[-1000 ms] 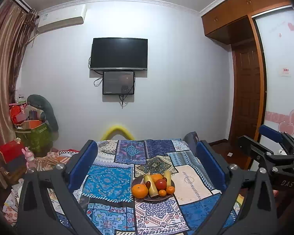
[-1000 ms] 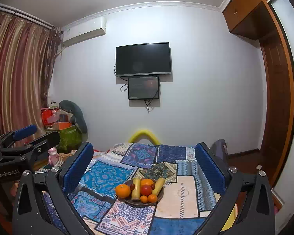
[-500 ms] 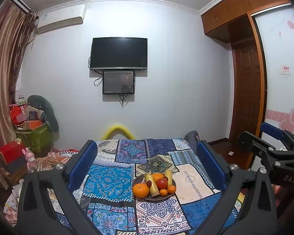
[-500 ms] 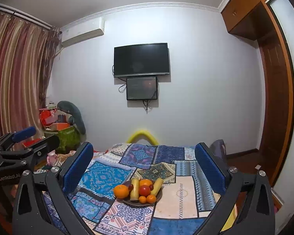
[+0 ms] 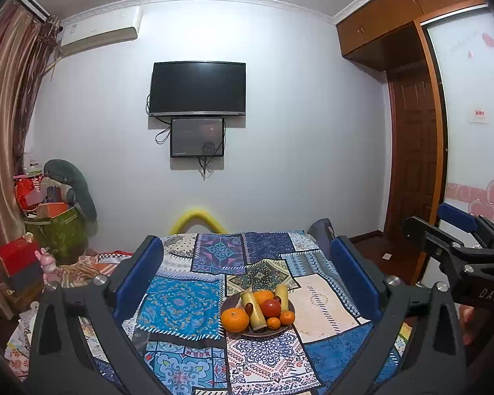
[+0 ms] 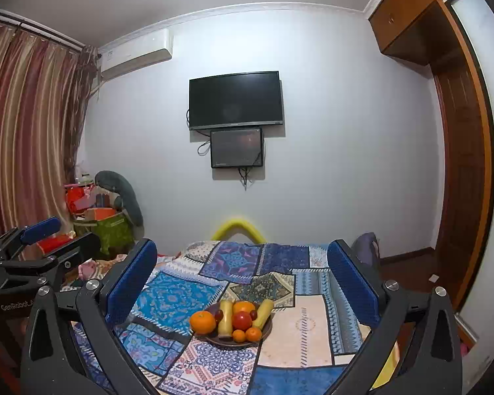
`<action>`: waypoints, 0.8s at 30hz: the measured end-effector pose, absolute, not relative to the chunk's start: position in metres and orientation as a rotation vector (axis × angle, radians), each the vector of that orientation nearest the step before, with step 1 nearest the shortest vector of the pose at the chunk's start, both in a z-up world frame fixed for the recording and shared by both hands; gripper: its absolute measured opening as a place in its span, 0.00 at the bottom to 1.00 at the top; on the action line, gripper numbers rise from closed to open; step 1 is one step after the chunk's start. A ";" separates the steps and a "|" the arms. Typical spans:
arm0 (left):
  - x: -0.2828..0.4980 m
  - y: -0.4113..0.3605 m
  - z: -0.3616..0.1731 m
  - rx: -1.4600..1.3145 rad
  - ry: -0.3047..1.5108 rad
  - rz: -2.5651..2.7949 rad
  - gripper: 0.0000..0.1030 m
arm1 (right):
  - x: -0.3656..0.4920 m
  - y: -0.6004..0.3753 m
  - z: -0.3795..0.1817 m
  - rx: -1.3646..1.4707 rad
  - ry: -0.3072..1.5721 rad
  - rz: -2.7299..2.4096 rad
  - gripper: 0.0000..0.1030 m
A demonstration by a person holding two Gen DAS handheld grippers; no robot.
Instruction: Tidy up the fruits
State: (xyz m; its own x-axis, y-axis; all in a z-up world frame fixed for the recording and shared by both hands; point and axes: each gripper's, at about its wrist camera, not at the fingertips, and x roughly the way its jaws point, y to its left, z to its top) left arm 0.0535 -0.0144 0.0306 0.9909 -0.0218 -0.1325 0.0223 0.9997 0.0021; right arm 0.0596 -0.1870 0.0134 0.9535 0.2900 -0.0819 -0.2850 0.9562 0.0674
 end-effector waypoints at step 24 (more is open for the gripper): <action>0.062 -0.010 0.028 -0.014 0.135 -0.049 1.00 | 0.059 -0.188 0.018 0.054 0.088 0.288 1.00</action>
